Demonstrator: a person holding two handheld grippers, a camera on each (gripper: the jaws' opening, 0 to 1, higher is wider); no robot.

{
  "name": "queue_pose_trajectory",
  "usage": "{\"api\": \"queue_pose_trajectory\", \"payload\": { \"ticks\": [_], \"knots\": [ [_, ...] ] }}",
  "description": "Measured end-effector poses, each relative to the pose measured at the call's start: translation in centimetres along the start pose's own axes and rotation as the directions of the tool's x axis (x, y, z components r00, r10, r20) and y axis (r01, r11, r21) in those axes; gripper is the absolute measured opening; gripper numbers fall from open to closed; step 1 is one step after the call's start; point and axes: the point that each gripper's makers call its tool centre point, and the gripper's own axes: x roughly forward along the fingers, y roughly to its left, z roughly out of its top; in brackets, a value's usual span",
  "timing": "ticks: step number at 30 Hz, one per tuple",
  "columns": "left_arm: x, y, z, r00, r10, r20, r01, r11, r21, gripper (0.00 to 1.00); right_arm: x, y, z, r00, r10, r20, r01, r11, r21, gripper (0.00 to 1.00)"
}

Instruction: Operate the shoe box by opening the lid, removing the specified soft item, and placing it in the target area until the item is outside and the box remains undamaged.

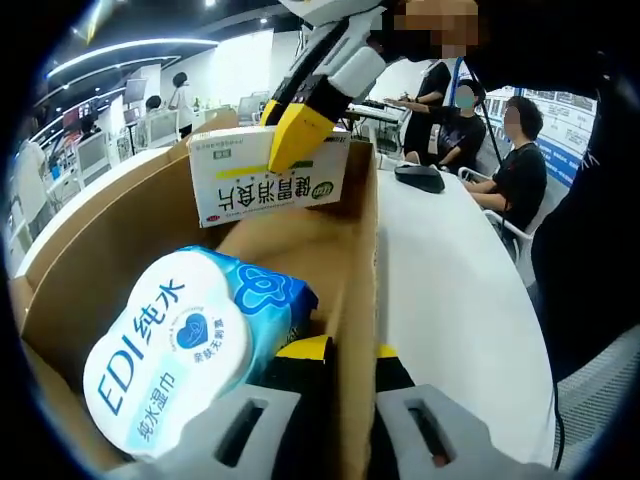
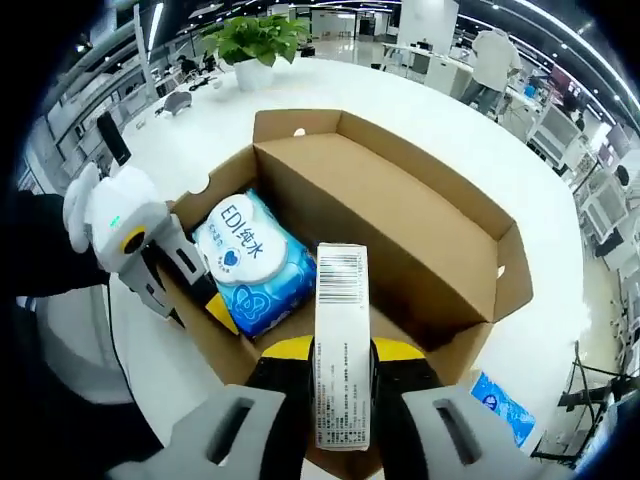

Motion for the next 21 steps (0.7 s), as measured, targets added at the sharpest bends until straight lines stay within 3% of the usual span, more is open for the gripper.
{"api": "queue_pose_trajectory", "payload": {
  "ticks": [12, 21],
  "knots": [
    [0.0, 0.1, -0.1, 1.000, -0.002, -0.001, 0.002, 1.000, 0.002, 0.02, -5.1, -1.7, 1.4, 0.996, -0.044, 0.072, 0.040, 0.997, 0.065, 0.17],
    [0.1, 0.0, -0.1, 1.000, -0.002, -0.003, 0.002, 1.000, 0.003, 0.02, -8.2, -4.0, -1.6, 0.993, -0.066, 0.097, 0.052, 0.989, 0.140, 0.17]
  ]
}}
